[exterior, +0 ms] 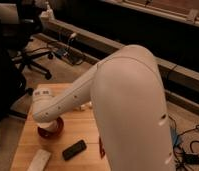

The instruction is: Place the ceramic cup in the ceramic bowl

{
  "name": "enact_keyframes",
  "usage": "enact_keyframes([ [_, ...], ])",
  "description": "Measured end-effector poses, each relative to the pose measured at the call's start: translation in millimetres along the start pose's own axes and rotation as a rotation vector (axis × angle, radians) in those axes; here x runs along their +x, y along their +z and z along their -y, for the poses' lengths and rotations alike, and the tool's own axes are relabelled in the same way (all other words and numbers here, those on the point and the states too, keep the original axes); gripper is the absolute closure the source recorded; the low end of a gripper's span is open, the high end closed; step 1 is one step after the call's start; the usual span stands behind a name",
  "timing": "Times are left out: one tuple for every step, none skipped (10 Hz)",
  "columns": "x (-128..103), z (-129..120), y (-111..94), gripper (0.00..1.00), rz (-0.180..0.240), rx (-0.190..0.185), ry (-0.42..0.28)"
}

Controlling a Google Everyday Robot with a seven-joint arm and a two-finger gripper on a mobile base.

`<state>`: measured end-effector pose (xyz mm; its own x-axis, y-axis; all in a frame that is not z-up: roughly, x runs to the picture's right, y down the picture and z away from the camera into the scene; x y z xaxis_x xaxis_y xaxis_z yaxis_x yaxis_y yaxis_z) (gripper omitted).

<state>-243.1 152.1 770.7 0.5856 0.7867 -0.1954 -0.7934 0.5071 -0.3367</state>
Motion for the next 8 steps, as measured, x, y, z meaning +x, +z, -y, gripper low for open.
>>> enact_keyframes([
  [4,-1,2,0.20,-0.020,-0.010,0.010],
  [7,-1,3,0.20,-0.030,-0.016,0.018],
  [7,1,1,0.20,-0.041,-0.029,0.045],
  [2,4,-5,0.20,-0.033,-0.040,0.071],
  [-7,6,-15,0.20,-0.008,-0.070,0.111],
  [-18,8,-29,0.20,0.028,-0.110,0.155],
  [-29,15,-45,0.20,0.068,-0.146,0.203],
  [-37,23,-58,0.20,0.101,-0.166,0.244],
])
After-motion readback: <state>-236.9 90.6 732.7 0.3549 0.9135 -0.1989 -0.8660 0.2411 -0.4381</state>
